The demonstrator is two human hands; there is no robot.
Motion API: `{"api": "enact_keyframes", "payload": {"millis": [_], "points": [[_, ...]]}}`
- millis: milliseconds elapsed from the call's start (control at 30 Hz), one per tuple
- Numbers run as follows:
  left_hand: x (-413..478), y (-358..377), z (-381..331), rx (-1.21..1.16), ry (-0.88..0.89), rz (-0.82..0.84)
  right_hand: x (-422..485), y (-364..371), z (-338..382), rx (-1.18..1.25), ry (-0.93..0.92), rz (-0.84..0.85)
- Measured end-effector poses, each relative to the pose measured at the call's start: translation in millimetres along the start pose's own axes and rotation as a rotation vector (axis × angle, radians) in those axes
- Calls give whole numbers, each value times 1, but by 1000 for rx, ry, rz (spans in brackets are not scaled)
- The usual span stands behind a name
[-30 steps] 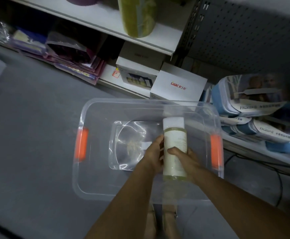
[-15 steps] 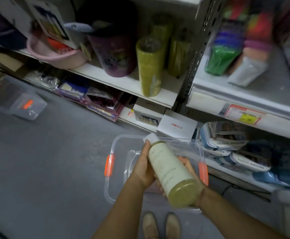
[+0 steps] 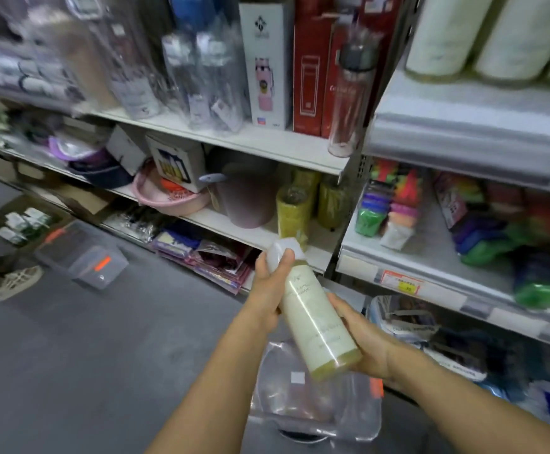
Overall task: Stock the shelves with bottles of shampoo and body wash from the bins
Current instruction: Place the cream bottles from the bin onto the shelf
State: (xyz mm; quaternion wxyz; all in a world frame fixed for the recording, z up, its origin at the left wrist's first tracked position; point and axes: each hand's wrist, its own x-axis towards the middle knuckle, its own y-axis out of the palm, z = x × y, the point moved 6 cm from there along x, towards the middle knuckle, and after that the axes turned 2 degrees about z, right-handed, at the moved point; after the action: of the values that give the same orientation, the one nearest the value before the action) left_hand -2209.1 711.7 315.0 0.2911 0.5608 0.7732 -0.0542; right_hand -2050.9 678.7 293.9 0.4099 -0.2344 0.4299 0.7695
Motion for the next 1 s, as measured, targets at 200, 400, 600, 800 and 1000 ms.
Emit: {"api": "enact_keyframes", "payload": {"millis": [200,400,600,800,1000], "points": [[-39,37,-87,169,259,30,-59,28,56,-532,-316,17],[-72,77,-152,213,292,100,-112,50,107,-574,-537,-37],[-108,124,-202,188,328,234,-160,60,158,-551,-762,-126],[-130,166,-227,267,403,485,-204,65,217,-464,-912,-244],[-123,191,-257,280,498,590,-233,60,268,-517,-1119,-351]]}}
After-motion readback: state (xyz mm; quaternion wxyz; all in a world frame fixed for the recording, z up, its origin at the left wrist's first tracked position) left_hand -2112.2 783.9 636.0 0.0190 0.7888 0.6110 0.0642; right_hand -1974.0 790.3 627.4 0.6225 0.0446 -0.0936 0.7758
